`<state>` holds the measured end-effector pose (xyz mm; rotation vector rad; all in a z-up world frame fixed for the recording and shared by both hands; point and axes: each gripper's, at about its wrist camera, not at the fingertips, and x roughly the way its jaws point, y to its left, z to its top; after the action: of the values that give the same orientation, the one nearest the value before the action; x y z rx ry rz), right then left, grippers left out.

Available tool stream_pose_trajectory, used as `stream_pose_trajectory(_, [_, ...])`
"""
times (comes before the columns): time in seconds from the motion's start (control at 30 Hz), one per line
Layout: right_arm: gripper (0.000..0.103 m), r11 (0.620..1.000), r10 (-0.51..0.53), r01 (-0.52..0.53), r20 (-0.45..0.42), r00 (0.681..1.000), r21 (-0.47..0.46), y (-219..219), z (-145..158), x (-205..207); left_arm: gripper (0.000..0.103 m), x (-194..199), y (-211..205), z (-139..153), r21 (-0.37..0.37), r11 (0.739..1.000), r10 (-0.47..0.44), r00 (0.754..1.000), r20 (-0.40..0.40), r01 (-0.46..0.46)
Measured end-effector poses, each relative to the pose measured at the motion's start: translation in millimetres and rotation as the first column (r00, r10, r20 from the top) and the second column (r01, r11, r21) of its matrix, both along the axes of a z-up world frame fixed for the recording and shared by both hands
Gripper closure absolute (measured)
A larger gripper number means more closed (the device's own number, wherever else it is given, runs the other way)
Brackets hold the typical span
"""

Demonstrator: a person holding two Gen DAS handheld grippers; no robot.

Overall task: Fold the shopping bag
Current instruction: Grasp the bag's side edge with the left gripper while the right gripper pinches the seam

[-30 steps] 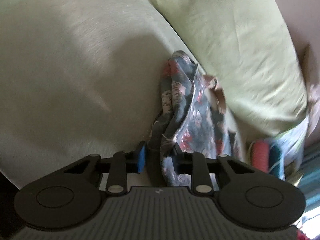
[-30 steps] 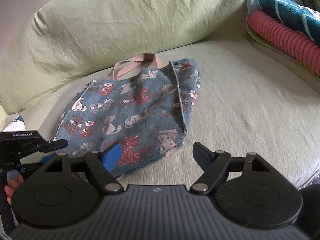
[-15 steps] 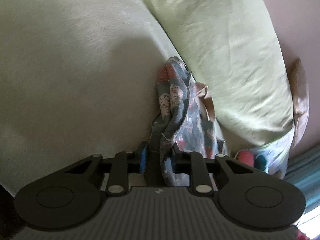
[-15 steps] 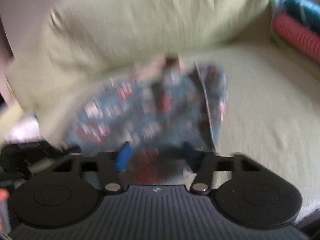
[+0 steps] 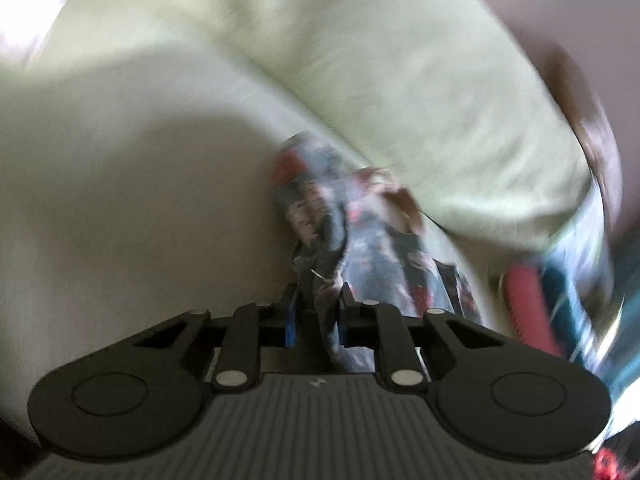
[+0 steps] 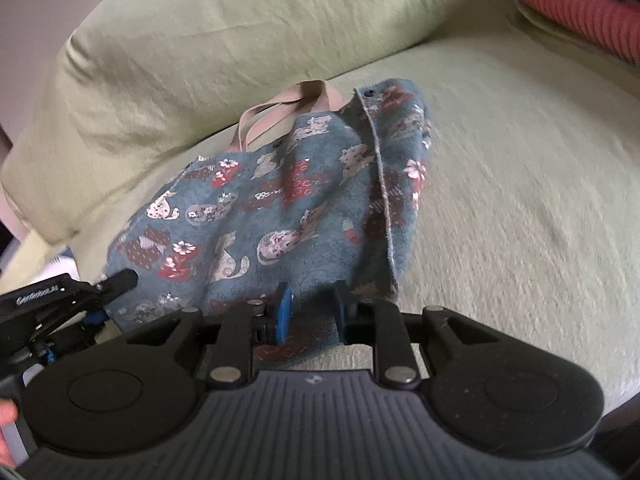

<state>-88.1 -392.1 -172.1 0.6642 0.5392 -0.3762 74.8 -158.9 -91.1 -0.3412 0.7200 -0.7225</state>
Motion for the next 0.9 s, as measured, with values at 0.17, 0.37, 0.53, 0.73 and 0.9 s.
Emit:
stream_pose_trajectory(0.17, [0.084, 0.991, -0.042, 0.036, 0.041, 0.998, 0.132, -13.0, -4.7, -5.4, 0.083, -50.9, -54.7, 41.4, 0.274, 0.945, -0.280, 0.869, 0.409, 0.176])
stream_pose_trajectory(0.37, [0.079, 0.941, -0.151, 0.116, 0.089, 0.984, 0.318, -36.4, -3.4, -28.5, 0.083, -120.6, -114.7, 23.2, 0.632, 0.753, -0.623, 0.510, 0.593, 0.184])
stream_pose_trajectory(0.53, [0.061, 0.931, -0.206, 0.147, 0.148, 0.967, 0.334, -50.4, 7.1, -48.7, 0.082, -150.5, -136.1, 1.8, 0.756, 0.634, -0.753, 0.351, 0.556, 0.164])
stream_pose_trajectory(0.73, [0.043, 0.927, -0.188, 0.105, 0.204, 0.961, 0.361, -66.1, 10.3, -39.3, 0.079, -150.6, -136.9, -0.5, 0.761, 0.627, -0.760, 0.344, 0.552, 0.164])
stream_pose_trajectory(0.9, [0.045, 0.917, -0.169, 0.100, 0.148, 0.975, 0.387, -75.3, -2.4, -5.4, 0.078, -143.8, -139.0, 4.5, 0.739, 0.651, -0.739, 0.366, 0.565, 0.174])
